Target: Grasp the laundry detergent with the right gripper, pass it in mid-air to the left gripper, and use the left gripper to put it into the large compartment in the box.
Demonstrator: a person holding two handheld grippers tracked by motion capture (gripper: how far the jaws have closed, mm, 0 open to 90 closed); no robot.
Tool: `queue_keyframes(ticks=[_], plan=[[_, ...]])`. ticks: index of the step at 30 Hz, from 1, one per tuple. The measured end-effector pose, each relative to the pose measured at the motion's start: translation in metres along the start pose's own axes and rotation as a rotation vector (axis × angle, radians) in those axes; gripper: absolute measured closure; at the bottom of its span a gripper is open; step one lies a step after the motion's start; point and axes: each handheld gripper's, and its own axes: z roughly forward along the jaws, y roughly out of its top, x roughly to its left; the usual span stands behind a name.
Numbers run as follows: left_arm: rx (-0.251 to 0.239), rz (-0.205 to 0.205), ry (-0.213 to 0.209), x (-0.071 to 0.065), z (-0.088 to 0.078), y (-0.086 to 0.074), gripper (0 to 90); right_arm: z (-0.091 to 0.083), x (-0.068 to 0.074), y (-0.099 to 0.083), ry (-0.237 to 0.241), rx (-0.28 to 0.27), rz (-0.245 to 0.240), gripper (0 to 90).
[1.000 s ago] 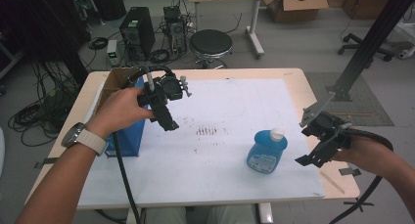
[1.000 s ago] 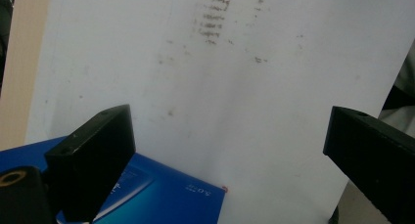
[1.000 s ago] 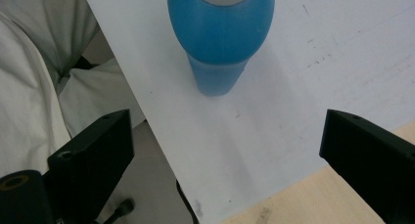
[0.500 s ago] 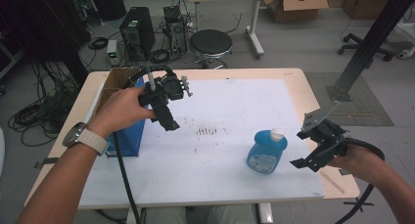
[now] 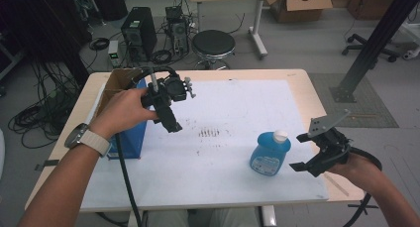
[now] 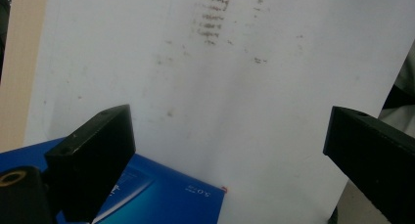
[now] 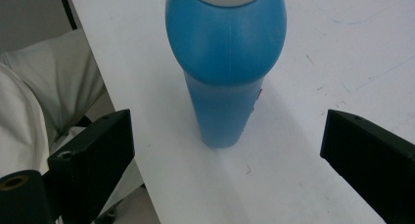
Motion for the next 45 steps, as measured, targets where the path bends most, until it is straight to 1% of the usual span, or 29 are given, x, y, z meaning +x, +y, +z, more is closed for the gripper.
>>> queue_keyframes(ticks=[3,4,9,10,11,12,13,15,16,19,20,25,38,45], plan=[[0.001,0.0,-0.001,0.0,0.0,0.0,5.5,0.002,0.0,-0.004,0.001,-0.034,0.003,5.7],[0.006,0.001,-0.002,0.0,0.0,0.001,5.5,0.004,0.0,-0.007,0.0,-0.056,0.005,5.7],[0.004,0.005,-0.002,0.0,0.001,0.001,5.5,0.009,0.0,-0.012,0.005,-0.085,0.007,5.6],[0.006,0.004,-0.004,0.0,0.001,0.002,5.5,0.011,-0.001,-0.015,0.01,-0.104,0.007,5.6],[0.006,0.004,-0.004,0.0,0.001,0.002,5.5,0.011,-0.001,-0.015,0.01,-0.104,0.007,5.6],[0.005,0.003,-0.004,0.0,0.001,0.002,5.5,0.012,-0.001,-0.017,0.011,-0.123,0.012,5.7],[0.005,0.003,-0.004,0.0,0.001,0.002,5.5,0.012,-0.001,-0.017,0.011,-0.123,0.012,5.7],[0.007,0.005,-0.003,0.0,0.001,0.002,5.5,0.012,-0.002,-0.019,0.008,-0.136,0.015,5.7],[0.004,0.001,-0.003,0.0,0.002,0.001,5.5,0.014,-0.002,-0.022,0.008,-0.153,0.017,5.7],[0.002,0.001,-0.004,0.001,0.002,0.001,5.5,0.015,-0.003,-0.024,0.007,-0.163,0.021,5.7],[0.002,0.001,-0.003,0.001,0.002,0.001,5.5,0.016,-0.003,-0.026,0.007,-0.175,0.024,5.8],[0.004,0.001,-0.004,0.001,0.003,0.002,5.5,0.018,-0.003,-0.029,0.005,-0.19,0.025,5.9],[0.004,0.001,-0.001,0.001,0.002,0.001,5.5,0.021,-0.003,-0.032,0.003,-0.203,0.027,5.9],[0.002,-0.002,-0.001,0.001,0.002,0.001,5.5,0.022,-0.004,-0.035,-0.003,-0.226,0.03,6.0]])
